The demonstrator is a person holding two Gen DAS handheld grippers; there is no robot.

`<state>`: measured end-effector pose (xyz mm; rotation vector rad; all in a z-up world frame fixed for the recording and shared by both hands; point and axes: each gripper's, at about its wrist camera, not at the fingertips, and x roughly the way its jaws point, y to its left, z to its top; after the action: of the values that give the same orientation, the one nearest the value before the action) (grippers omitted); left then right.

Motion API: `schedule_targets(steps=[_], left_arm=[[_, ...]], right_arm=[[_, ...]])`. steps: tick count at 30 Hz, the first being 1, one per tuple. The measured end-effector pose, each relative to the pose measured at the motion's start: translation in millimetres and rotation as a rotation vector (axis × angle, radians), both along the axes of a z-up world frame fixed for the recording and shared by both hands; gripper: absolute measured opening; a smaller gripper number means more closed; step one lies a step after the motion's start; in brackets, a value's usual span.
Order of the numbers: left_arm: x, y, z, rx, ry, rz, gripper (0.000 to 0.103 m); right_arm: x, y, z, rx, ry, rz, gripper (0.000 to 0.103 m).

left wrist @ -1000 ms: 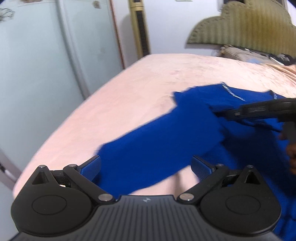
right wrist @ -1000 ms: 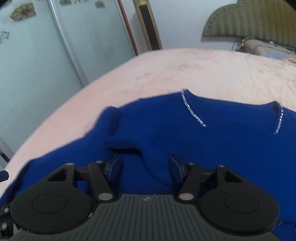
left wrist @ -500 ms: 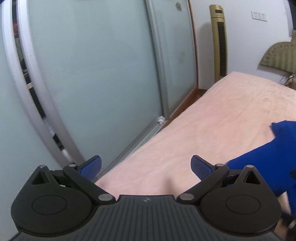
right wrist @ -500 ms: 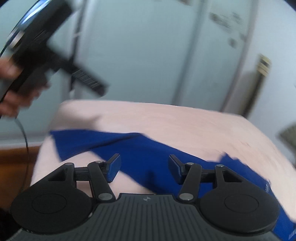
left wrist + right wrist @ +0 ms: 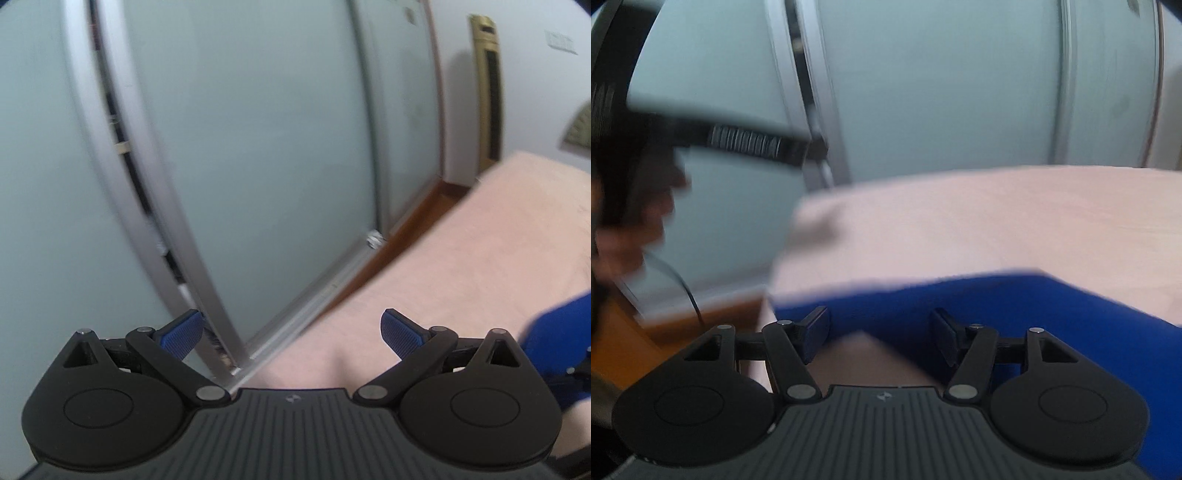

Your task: Fold small clothes

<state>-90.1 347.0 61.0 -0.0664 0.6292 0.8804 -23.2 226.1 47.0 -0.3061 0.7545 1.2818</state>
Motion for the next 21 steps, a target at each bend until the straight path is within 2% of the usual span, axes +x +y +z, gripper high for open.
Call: schedule_targets(steps=[1,3,6,9,12,14,18,21], left_arm=[[-3.0,2.6,1.1,0.009,-0.003,0.016,0.103],[-6.1,6.3,0.8,0.014,0.006,0.031,0.103],[-6.5,4.3,-3.1,-0.010,0.024,0.001,0.103],[-6.1,-7.1,-6.1,-0.030,0.015,-0.097,0.103],[2.3,-24.1,-13.8,-0.017,0.038,-0.237,0.103],[3.2,-38.4,-21.0,0.004,0.064,-0.348,0.103],[-2.0,-72.4,-33.0,0.061,0.110,-0.530,0.103],[2.3,-95.2,-41.9,0.128,0.134,-0.611,0.103]], right_arm=[[5.3,2.8,7.1,0.063,0.035,-0.014,0.066],[20.3,5.7,23.0,0.194,0.094,-0.093,0.076],[35.0,0.1,40.0,0.251,0.113,-0.217,0.076],[25.9,-18.1,47.8,0.205,-0.014,-0.270,0.076],[13.7,-36.8,42.3,0.072,-0.149,-0.305,0.077],[15.7,-50.8,34.9,0.017,-0.144,-0.345,0.079],[37.7,-79.8,21.7,0.011,-0.087,-0.504,0.080],[46.2,-75.9,15.5,-0.014,-0.076,-0.546,0.082]])
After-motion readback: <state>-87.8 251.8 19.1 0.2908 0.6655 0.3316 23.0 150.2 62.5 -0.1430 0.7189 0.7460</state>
